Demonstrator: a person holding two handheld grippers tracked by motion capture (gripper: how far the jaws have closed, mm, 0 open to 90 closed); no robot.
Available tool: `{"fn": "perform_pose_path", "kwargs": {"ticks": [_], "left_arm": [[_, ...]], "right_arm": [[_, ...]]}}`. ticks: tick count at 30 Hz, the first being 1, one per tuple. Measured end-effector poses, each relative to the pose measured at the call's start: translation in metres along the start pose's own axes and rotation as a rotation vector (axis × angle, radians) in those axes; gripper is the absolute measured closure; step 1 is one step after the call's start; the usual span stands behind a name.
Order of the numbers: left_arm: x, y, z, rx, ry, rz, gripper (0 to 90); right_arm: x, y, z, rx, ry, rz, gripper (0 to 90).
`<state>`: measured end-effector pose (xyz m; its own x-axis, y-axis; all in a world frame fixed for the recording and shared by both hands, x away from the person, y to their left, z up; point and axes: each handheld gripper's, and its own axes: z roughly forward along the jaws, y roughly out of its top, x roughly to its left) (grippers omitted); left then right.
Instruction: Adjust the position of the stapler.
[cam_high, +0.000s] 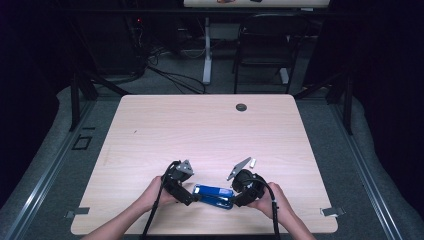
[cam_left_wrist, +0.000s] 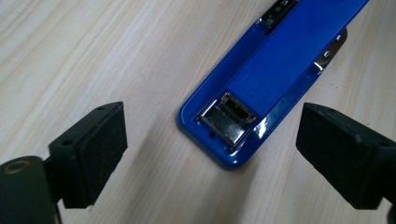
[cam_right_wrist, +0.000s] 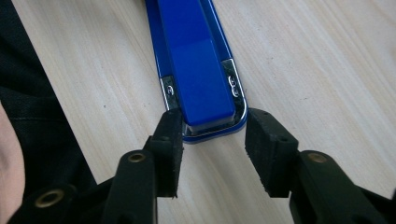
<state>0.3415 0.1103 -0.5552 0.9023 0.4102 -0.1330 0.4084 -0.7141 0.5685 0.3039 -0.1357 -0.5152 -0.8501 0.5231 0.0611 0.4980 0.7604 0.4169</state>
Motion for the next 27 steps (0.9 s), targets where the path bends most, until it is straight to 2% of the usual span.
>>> {"fn": "perform_pose_path", "kwargs": {"ticks": [4, 9, 10, 13, 14, 17, 27], "left_arm": [[-0.0013, 0.0009, 0.0042, -0.007, -0.012, 0.015, 20.2], [-0.0018, 0.0014, 0.0081, -0.008, -0.033, 0.022, 27.7], [-0.0024, 0.0013, 0.0086, -0.008, -0.033, 0.028, 31.0], [-0.0044, 0.0006, 0.0098, -0.002, -0.017, 0.058, 36.4], [-0.0043, 0.0001, 0.0094, -0.005, -0.015, 0.056, 37.5], [-0.0032, -0.0016, 0.0097, -0.017, -0.024, 0.048, 38.2], [-0.004, -0.0024, 0.0095, -0.018, -0.018, 0.042, 38.2]], "right_arm": [[0.002, 0.0016, 0.0019, 0.024, -0.004, -0.011, 62.0], [0.0024, 0.0017, 0.0042, 0.016, 0.005, -0.007, 63.3], [0.0023, 0.0023, 0.0041, 0.031, -0.005, -0.022, 64.4], [0.0027, 0.0025, 0.0053, 0.023, 0.0, -0.018, 64.4], [0.0028, 0.0027, 0.0053, 0.023, 0.0, -0.018, 64.4], [0.0028, 0.0029, 0.0054, 0.023, -0.002, -0.019, 64.5], [0.0029, 0.0042, 0.004, 0.039, -0.02, -0.036, 64.9]]}}
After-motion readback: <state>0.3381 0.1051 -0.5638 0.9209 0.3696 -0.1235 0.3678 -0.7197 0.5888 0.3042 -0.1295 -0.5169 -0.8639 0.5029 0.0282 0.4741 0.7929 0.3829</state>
